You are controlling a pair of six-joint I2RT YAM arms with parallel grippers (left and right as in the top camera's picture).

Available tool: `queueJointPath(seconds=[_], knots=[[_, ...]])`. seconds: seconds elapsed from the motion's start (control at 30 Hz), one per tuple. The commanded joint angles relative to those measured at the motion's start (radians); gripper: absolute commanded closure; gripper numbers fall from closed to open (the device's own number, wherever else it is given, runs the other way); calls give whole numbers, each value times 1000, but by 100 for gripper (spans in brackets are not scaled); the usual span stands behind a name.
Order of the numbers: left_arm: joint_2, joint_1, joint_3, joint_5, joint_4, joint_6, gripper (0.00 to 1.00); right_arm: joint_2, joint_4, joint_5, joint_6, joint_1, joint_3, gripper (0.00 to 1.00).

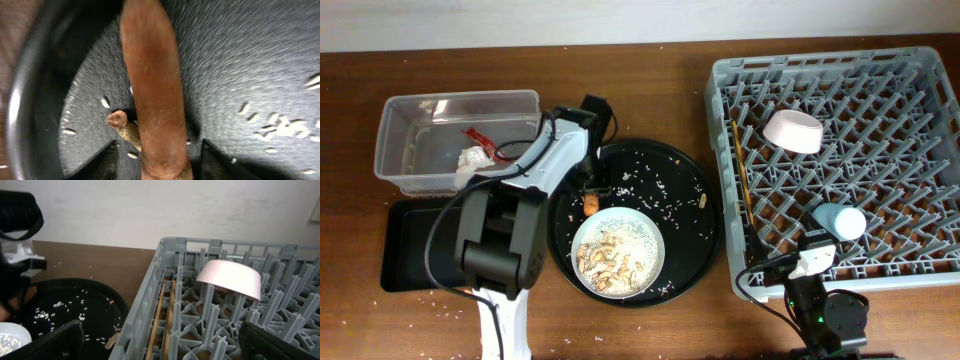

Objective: Sort waste into correct bins and load items into the dishwasher rack
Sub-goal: 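Pick the carrot with the left gripper and set it on the black tray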

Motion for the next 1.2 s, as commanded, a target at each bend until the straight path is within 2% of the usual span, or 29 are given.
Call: queueJointPath(seconds=[0.0, 0.07, 0.1, 0.2, 0.33, 0.4, 0.53, 0.73, 0.9, 1.17], knots=[[-23, 2, -36, -2, 10, -15, 68, -10, 2, -6, -6, -8, -9, 2], [-23, 3, -35, -3, 27, -14, 93, -10, 2, -6, -6, -8, -9, 2], [-23, 8, -31, -7, 27, -14, 100, -10, 2, -6, -6, -8, -9, 2], [-33, 45, 16, -10, -13, -14, 100, -10, 2, -6, -6, -8, -9, 2], [-85, 124, 151, -5, -171, -15, 100, -10, 2, -6, -6, -8, -9, 2], [-152, 143, 214, 2, -278, -16, 100, -10, 2, -5, -6, -8, -9, 2], [-294, 157, 220, -3, -371, -37, 100, -10, 2, -6, -6, -8, -9, 2], [-417, 194, 198, -119, -535, -212, 99, -10, 2, -5, -6, -8, -9, 2], [-473, 283, 70, -148, -513, -293, 99, -10, 2, -6, -6, -8, -9, 1], [-562, 564, -323, -83, -288, -310, 99, -10, 2, -5, -6, -8, -9, 2]])
